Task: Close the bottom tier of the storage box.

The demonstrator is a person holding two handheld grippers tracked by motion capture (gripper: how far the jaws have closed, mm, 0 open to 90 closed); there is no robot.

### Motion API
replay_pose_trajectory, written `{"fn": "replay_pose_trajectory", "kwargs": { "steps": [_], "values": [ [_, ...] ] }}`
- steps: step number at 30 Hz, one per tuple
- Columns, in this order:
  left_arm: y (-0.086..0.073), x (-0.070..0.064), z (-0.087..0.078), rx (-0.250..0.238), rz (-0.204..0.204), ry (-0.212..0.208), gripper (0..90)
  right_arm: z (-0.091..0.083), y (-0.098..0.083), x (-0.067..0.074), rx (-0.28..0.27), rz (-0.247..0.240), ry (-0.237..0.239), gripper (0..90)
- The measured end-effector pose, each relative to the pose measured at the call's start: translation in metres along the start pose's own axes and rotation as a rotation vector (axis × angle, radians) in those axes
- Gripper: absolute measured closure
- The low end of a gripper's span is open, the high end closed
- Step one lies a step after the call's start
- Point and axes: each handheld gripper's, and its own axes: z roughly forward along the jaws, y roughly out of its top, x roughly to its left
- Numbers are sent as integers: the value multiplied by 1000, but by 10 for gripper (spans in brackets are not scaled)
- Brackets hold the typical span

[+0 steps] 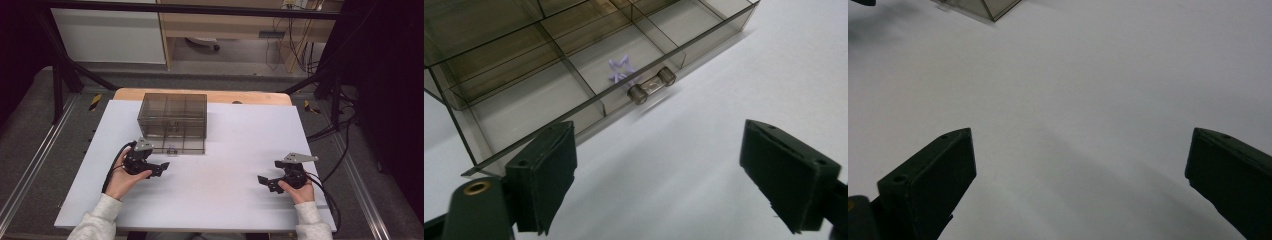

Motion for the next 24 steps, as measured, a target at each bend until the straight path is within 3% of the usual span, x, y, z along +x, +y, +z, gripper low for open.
{"fn": "replay_pose_trajectory", "kwargs": {
  "steps": [13, 24],
  "values": [
    [0, 0, 4, 7, -9, 1, 281, 1, 0, 0, 3, 0, 0, 5],
    [0, 4, 9, 8, -20, -8, 447, 1, 0, 0, 8, -3, -1, 5]
  ]
}}
